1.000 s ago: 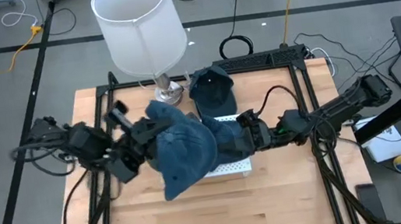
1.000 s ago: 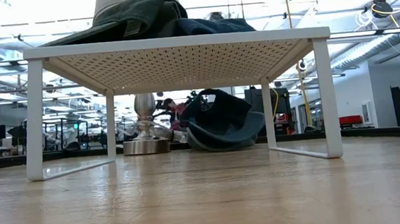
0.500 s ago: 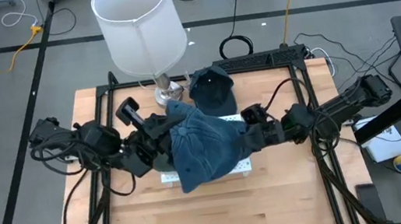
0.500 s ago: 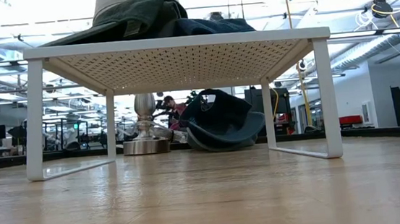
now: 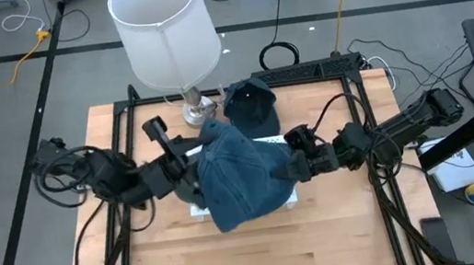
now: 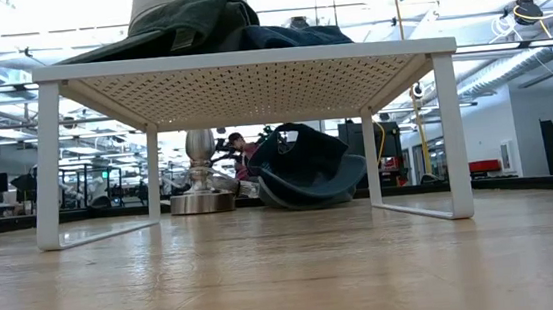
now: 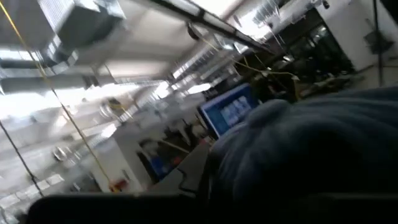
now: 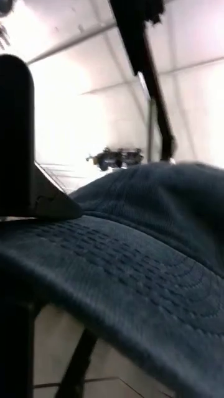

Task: Pick & Place hat
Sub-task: Stack the right blue cap on top of the other blue cap on the shelf

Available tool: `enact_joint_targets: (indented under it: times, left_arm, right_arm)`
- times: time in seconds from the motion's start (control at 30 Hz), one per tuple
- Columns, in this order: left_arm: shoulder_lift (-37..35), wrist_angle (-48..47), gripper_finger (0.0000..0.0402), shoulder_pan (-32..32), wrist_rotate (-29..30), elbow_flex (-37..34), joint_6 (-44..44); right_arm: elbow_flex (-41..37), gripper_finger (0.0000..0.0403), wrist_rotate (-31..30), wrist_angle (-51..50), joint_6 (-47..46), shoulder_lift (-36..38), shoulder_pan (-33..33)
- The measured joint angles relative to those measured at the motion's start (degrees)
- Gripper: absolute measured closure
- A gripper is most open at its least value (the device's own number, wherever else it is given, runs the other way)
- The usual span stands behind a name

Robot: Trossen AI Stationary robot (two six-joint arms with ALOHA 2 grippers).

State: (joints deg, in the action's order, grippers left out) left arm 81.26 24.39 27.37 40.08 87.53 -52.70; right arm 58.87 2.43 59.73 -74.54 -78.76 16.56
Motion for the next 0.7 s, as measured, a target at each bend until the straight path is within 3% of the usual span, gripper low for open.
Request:
enact_joint_targets:
  times: [0.27,0.47,0.7]
  left_arm:
    - [-3.7,-16.1,0.0234,4.2,17.2,0.0,17.7]
    - [-6.1,-24.8,0.0194,7.0,18.5,0.0,30.3]
    - [-6.4,-30.3,0.0188,7.9,18.7,0.0,37.8]
  right_arm:
    - [-3.6,0.0398,2.3,-3.6,0.7,7.1,-0.9]
    - [-13.8,0.0398,-1.0,-9.0,-0.3,18.2,-1.9]
    - [-26.1,0.0398,-1.9,-9.1,-4.3,28.4,-4.2]
